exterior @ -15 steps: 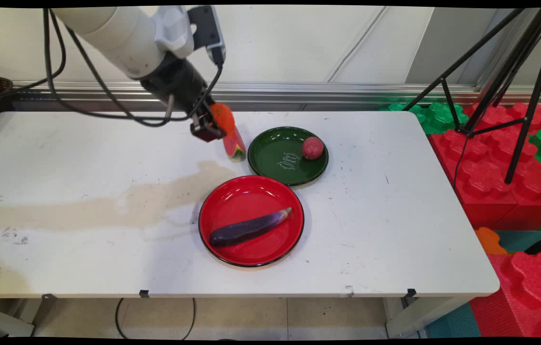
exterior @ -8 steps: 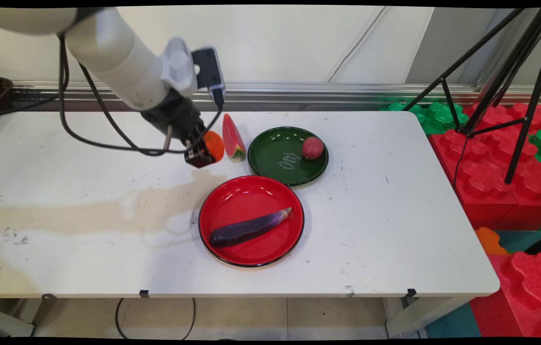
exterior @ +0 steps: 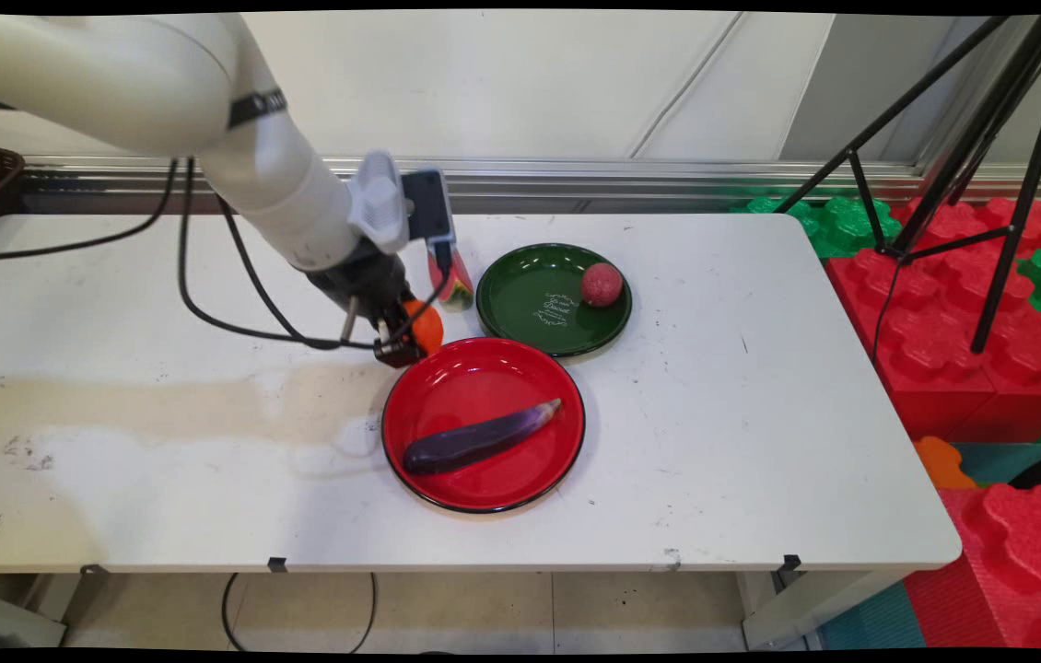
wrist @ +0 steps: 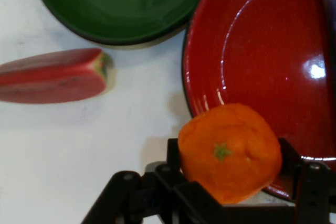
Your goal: Place the picked object on the red plate
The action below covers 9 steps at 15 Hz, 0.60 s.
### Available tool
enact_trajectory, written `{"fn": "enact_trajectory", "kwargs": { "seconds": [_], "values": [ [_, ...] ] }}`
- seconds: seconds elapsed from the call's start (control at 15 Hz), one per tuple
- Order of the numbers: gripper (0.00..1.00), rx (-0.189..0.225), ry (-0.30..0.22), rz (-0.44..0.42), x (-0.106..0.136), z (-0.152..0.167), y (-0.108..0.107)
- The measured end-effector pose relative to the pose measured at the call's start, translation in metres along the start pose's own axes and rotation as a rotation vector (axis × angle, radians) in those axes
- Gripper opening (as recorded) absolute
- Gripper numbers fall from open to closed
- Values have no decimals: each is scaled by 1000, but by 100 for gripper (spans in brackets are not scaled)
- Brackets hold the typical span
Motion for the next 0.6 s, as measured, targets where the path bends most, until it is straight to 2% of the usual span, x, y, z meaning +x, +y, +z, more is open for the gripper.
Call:
{"fn": "enact_trajectory", "kwargs": {
  "seconds": [0.33,0.6],
  "values": [
    [0,-42,-9,54,0,34,5],
    [0,-73,3,89,3,59,10]
  ]
}}
